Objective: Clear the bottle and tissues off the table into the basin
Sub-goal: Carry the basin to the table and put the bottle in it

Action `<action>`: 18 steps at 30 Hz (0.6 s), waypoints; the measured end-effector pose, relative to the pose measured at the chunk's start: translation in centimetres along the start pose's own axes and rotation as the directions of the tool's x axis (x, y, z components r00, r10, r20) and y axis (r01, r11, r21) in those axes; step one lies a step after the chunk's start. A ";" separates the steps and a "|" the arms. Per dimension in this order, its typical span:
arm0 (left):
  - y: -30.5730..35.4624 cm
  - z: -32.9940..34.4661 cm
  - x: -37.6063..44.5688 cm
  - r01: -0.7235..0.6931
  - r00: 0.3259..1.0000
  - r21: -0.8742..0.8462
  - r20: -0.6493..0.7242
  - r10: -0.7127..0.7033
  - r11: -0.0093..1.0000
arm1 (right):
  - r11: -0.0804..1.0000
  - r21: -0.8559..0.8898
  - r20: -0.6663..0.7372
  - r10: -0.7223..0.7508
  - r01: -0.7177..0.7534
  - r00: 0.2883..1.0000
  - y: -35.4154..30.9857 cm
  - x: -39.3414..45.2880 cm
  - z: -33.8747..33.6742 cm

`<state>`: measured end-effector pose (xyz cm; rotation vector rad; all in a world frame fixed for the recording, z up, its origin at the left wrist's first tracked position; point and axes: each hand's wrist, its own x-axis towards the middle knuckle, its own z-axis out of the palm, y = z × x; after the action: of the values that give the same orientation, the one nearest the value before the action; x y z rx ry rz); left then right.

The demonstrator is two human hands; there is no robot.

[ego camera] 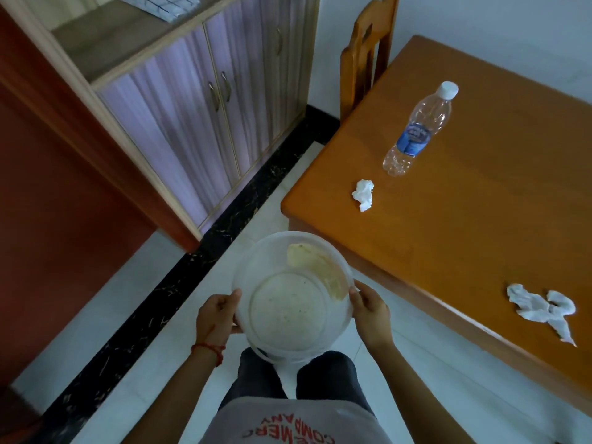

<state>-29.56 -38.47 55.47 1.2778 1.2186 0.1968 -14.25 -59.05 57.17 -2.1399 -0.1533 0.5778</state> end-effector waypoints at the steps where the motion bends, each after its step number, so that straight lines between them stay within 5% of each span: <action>1: 0.1 0.2 -0.1 0.004 1.000 -0.002 -0.010 -0.004 1.000 | 1.000 0.001 0.014 -0.006 0.006 1.000 0.0 0.4 -0.2; 18: 0.1 5.4 -3.1 0.020 0.957 -0.020 -0.288 -0.025 1.000 | 0.988 0.020 0.221 -0.153 0.153 0.963 0.8 7.0 -3.5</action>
<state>-26.68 -43.88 56.31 1.2494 1.4762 0.3869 -6.54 -59.87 55.82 -2.0345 -0.4374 0.7236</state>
